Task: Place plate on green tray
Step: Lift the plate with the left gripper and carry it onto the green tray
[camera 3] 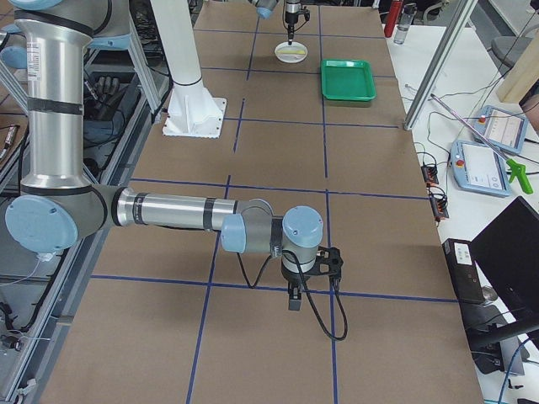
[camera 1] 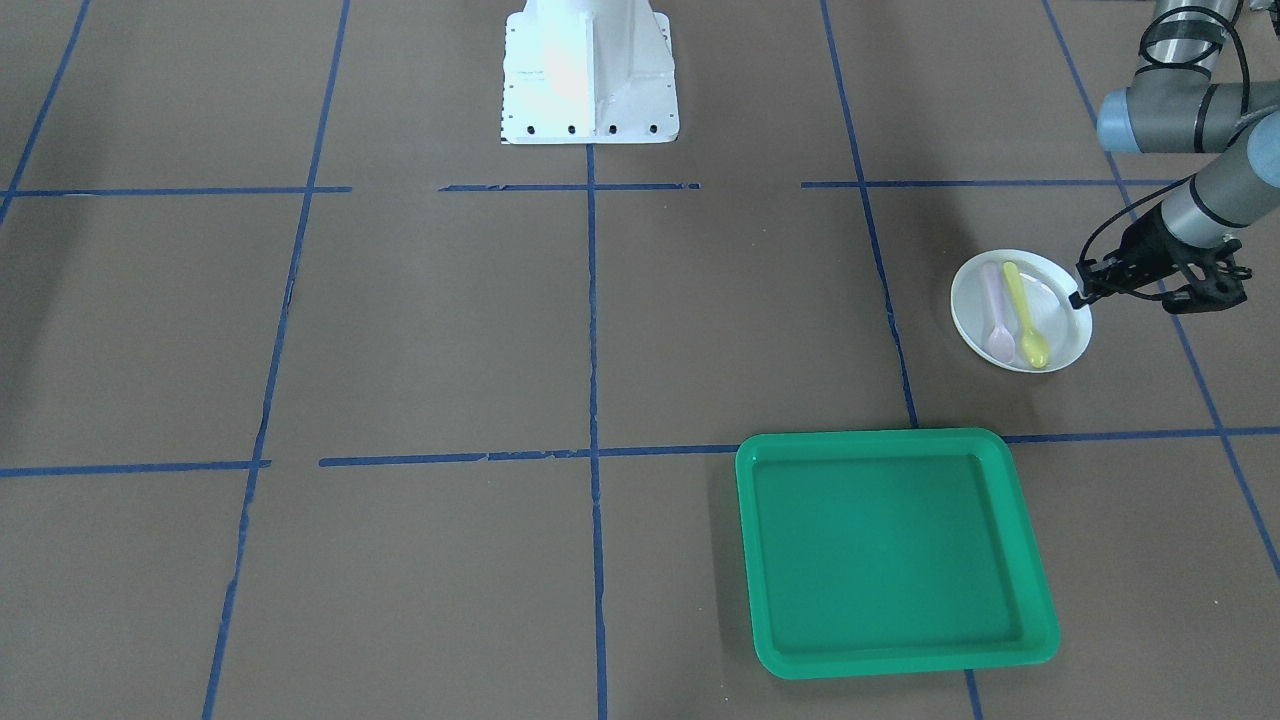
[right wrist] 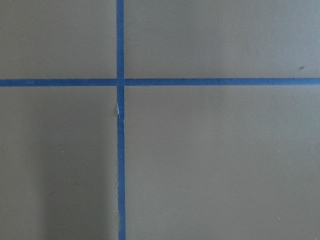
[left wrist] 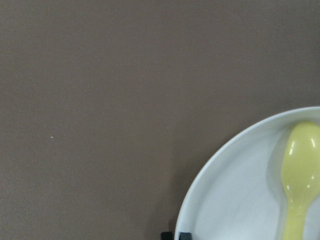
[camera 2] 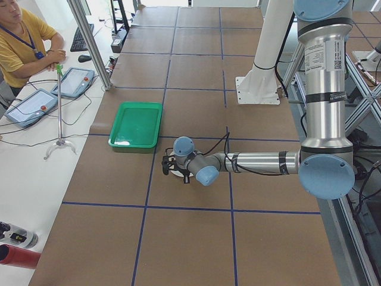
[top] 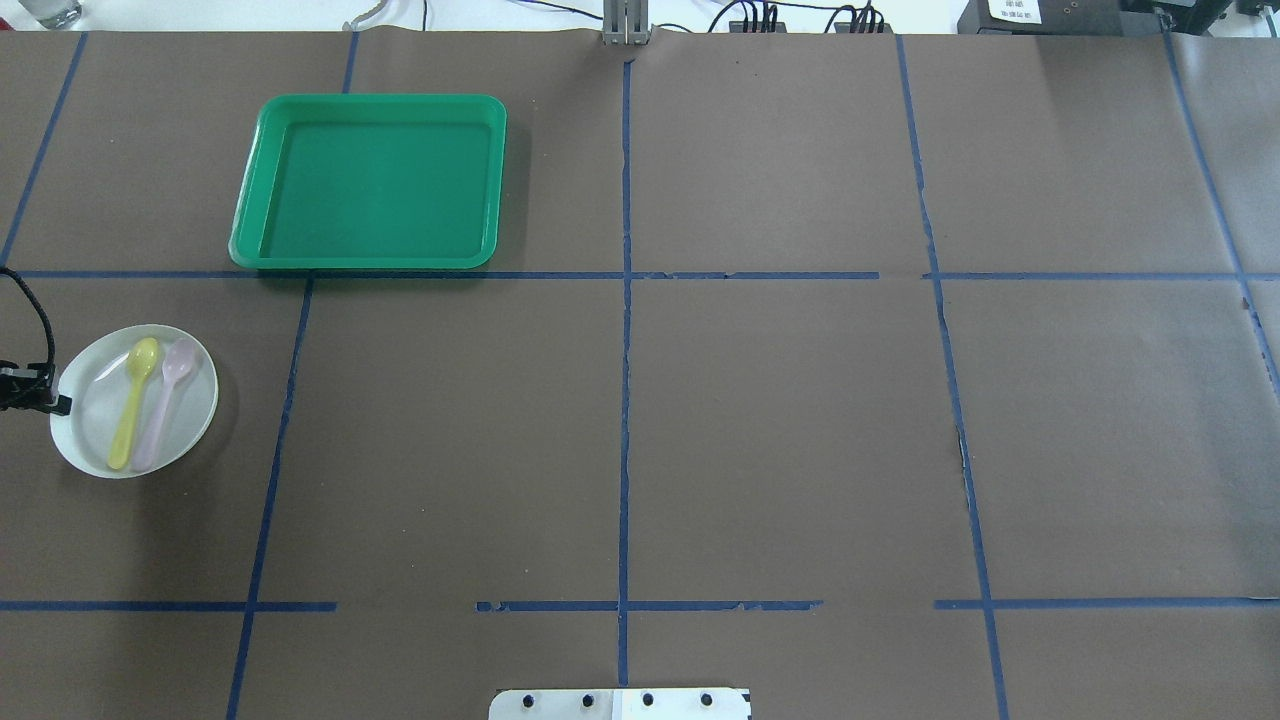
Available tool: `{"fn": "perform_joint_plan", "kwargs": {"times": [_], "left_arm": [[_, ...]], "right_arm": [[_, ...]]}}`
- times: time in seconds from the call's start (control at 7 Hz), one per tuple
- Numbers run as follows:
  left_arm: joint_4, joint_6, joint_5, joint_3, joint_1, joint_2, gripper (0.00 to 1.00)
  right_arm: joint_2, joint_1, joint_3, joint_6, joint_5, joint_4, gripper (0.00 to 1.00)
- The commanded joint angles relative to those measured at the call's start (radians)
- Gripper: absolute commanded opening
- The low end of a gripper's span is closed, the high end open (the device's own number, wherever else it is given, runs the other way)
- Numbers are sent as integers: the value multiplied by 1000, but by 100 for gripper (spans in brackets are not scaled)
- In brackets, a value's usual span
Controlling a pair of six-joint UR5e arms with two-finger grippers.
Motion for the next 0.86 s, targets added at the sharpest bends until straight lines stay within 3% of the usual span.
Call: {"fn": "perform_joint_plan", "kwargs": {"times": [0.0, 0.14, 0.43, 0.57, 0.71], "left_arm": [[-2, -139, -122, -103, -2, -46, 0], [-2, -297, -129, -99, -6, -146, 0], [0, -624, -118, 34, -3, -363, 0], [3, -756, -67, 145, -3, -468, 0], [1, -850, 54, 230, -2, -526, 0]], "right_arm": [[0, 0, 0, 0, 0, 0, 100], [0, 0, 0, 0, 0, 0, 100], [0, 0, 0, 0, 0, 0, 100], [0, 0, 0, 0, 0, 0, 100], [0, 0, 0, 0, 0, 0, 100]]}}
